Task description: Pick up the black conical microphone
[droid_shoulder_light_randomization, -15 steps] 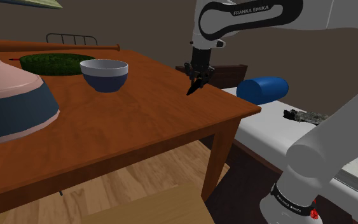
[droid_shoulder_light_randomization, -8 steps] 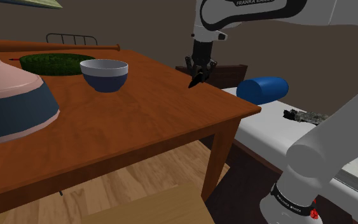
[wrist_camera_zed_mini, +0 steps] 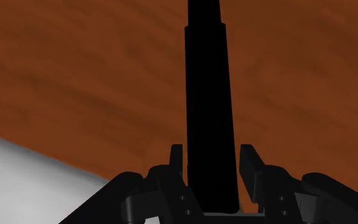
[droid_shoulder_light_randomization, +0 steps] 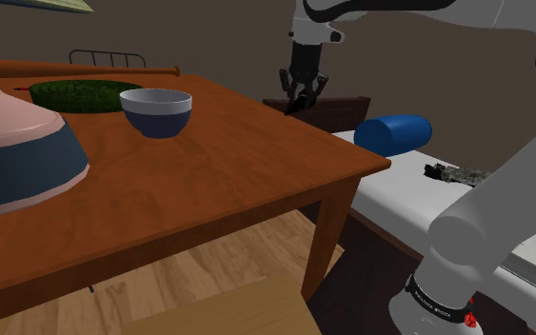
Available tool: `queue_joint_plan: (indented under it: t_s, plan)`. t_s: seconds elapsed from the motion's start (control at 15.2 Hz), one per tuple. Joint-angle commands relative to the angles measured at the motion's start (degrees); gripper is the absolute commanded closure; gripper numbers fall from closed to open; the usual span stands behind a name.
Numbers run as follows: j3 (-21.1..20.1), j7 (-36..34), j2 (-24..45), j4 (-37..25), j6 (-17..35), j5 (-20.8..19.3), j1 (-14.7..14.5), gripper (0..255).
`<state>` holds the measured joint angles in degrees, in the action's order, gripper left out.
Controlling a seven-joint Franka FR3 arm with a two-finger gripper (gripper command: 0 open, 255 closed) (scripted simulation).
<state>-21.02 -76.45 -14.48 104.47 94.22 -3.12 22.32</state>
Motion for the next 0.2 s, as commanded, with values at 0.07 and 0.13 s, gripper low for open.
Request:
queue_joint_plan:
  t_s: [0.07,0.13]
  plan:
    - [-0.1,0.0,0.5,-2.3,-1.8,-0.2,0.0,255]
    - [-0.1,0.0,0.5,-2.3,-1.8,-0.2,0.0,255]
